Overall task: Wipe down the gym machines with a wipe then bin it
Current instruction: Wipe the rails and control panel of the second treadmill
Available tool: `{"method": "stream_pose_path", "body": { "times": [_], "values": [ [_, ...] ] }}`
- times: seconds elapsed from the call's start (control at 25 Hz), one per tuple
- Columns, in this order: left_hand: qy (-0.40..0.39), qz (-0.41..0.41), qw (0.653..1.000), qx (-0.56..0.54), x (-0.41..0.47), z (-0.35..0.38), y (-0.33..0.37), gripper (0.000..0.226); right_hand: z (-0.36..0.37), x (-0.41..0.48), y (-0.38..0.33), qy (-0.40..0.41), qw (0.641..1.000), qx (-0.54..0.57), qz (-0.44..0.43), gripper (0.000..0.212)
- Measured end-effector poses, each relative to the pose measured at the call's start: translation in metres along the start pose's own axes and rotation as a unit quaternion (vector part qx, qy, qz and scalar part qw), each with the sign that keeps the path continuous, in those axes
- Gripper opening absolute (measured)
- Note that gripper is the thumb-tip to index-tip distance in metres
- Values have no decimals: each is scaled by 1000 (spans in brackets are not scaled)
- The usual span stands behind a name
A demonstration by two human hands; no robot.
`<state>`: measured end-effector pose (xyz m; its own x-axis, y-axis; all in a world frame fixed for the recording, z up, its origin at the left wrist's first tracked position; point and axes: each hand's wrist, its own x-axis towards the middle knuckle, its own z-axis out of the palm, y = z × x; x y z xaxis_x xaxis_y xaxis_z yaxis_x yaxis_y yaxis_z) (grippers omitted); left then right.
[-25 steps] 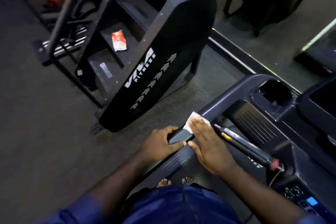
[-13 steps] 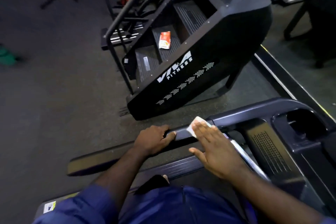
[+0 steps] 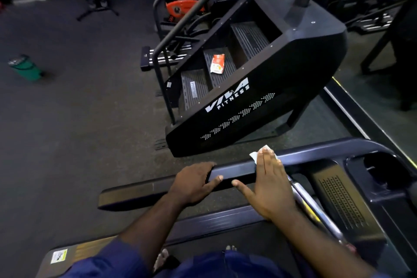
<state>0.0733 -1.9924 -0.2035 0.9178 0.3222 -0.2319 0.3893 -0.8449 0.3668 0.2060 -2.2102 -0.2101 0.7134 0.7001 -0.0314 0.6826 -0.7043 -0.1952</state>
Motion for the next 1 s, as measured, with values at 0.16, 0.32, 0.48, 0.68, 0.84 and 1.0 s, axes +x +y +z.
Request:
{"method": "stream_pose_path", "body": {
  "times": [0.16, 0.32, 0.48, 0.68, 0.84, 1.0],
  "values": [
    [-18, 53, 998, -15, -8, -6, -21, 69, 12, -15, -38, -36, 995, -3, -95, 117],
    [-43, 98, 993, 40, -39, -20, -80, 78, 3, -5, -14, 24, 999, -27, 35, 113],
    [-62, 130, 984, 104, -62, -32, -125, 83, 21, 0, -105, 13, 999, 6, 51, 100],
    [-123, 157, 978, 58, -75, -53, -179, 84, 25, -7, -129, 24, 997, -30, 71, 95],
    [-159, 140, 977, -16, -76, -64, -186, 81, 40, -10, -188, 5, 1000, -26, 18, 98],
    [-186, 150, 971, -2, -79, -75, -201, 66, 35, -17, -175, 17, 997, -40, 68, 97]
  ]
}}
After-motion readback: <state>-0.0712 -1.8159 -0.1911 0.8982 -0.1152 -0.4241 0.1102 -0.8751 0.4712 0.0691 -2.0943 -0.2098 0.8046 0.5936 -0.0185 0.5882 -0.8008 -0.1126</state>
